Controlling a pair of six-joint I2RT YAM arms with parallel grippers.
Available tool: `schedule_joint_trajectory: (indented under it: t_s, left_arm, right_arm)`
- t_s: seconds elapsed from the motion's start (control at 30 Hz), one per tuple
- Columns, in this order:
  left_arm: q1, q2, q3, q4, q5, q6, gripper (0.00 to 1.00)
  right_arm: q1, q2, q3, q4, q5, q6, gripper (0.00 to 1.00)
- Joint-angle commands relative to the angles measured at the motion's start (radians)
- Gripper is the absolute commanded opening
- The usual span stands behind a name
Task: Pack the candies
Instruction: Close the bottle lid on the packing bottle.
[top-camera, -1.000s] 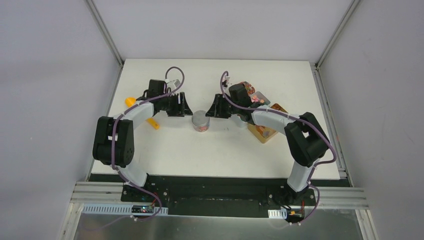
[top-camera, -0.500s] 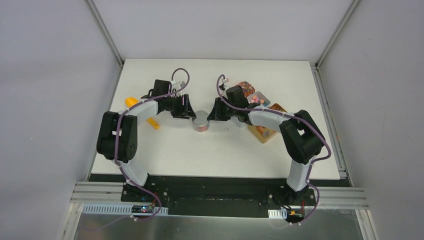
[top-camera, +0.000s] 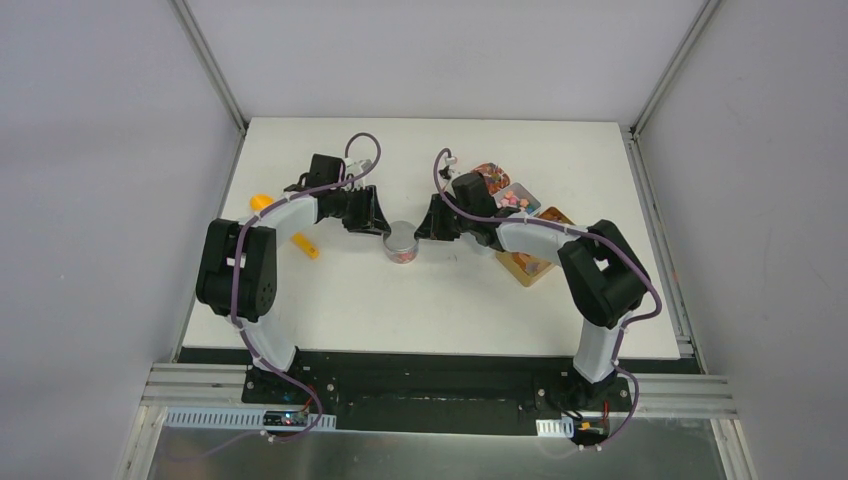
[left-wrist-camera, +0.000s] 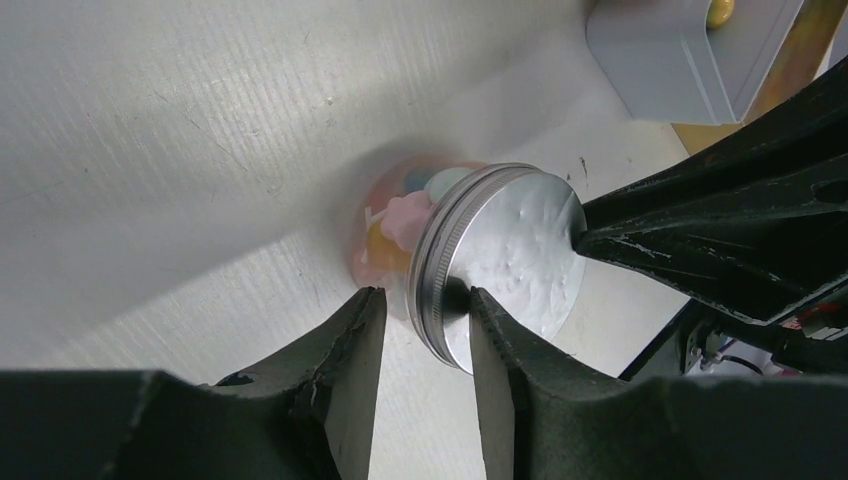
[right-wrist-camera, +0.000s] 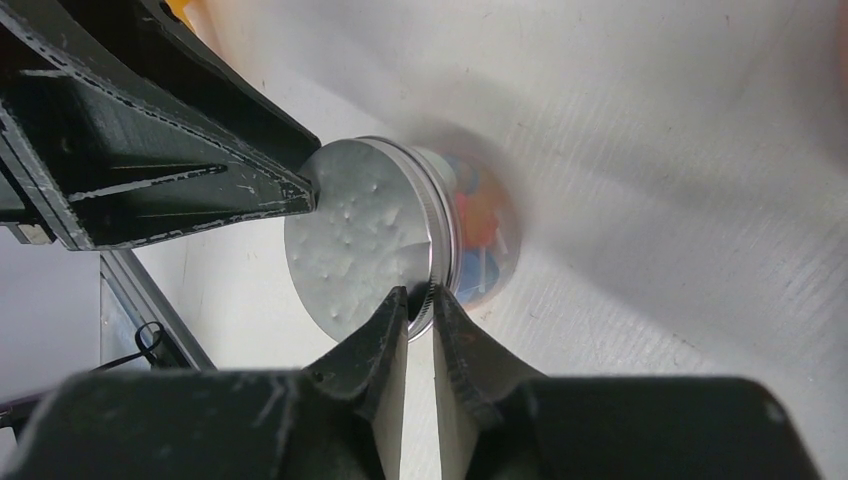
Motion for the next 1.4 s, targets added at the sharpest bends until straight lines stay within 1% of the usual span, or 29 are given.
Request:
schedule_joint_trajectory:
  t_s: [0.0, 0.07, 0.1, 0.17, 0.23, 0.33, 0.4, 0.47, 0.57, 0.6, 0.73, 0.87, 0.93, 1.07, 1.13, 1.2, 1.3, 1.37]
  left_arm:
    - [-0.008, 0.012, 0.020, -0.033, -0.011, 0.022, 0.36]
    - [-0.008, 0.003, 0.016, -0.005, 0.040, -0.001, 0.36]
    - [-0.008, -0.003, 0.014, 0.006, 0.052, -0.011, 0.39]
    - [-0.008, -0.020, 0.017, 0.017, 0.061, -0.021, 0.43]
    - [-0.008, -0.039, 0.019, 0.019, 0.062, -0.025, 0.45]
    - [-0.008, -0.066, 0.020, 0.025, 0.063, -0.033, 0.46]
    - [-0.008, -0.077, 0.016, 0.031, 0.059, -0.042, 0.45]
    - [-0.009, -0.075, 0.008, 0.028, 0.027, -0.046, 0.43]
    - [-0.018, -0.061, -0.019, 0.011, -0.078, -0.036, 0.36]
    - [-0.023, -0.051, -0.023, 0.000, -0.091, -0.033, 0.34]
    - [-0.054, -0.019, -0.021, -0.021, -0.075, -0.035, 0.31]
    - [-0.059, -0.056, -0.017, -0.021, -0.075, -0.057, 0.25]
    - [-0.058, -0.101, -0.013, -0.009, -0.086, -0.070, 0.26]
    - [-0.037, -0.165, 0.013, -0.003, -0.093, -0.106, 0.38]
    - [-0.026, -0.184, 0.023, 0.001, -0.090, -0.113, 0.43]
    - [-0.025, -0.195, 0.023, 0.007, -0.097, -0.115, 0.48]
    - [-0.017, -0.197, 0.012, 0.020, -0.105, -0.142, 0.48]
    - [-0.006, -0.204, -0.016, 0.051, -0.082, -0.171, 0.47]
  right_arm:
    - [-0.004, -0.035, 0.063, -0.075, 0.029, -0.039, 0.16]
    - [-0.007, -0.053, 0.101, -0.106, 0.018, -0.046, 0.18]
    - [-0.009, -0.063, 0.118, -0.121, 0.017, -0.052, 0.19]
    - [-0.008, -0.079, 0.147, -0.142, 0.014, -0.060, 0.19]
    - [-0.008, -0.090, 0.162, -0.141, -0.009, -0.056, 0.19]
    - [-0.004, -0.088, 0.167, -0.103, -0.082, -0.042, 0.17]
    - [-0.002, -0.080, 0.154, -0.066, -0.137, -0.015, 0.12]
    - [-0.001, -0.062, 0.126, 0.003, -0.175, 0.012, 0.09]
    - [-0.002, -0.021, 0.067, 0.045, -0.144, 0.021, 0.08]
    - [-0.002, -0.001, 0.050, 0.053, -0.138, 0.026, 0.08]
    - [-0.003, 0.047, 0.012, 0.078, -0.129, 0.029, 0.08]
    - [-0.002, 0.009, 0.032, 0.040, -0.101, -0.016, 0.10]
    - [-0.003, -0.028, 0.038, 0.031, -0.082, -0.069, 0.18]
    - [-0.002, -0.088, 0.069, -0.011, -0.041, -0.190, 0.45]
    - [0.004, -0.103, 0.088, -0.037, -0.032, -0.252, 0.56]
    - [0.014, -0.108, 0.106, -0.053, -0.028, -0.317, 0.73]
    - [0.060, -0.105, 0.128, -0.093, 0.015, -0.426, 0.97]
    - [0.107, -0.099, 0.141, -0.111, 0.094, -0.517, 1.00]
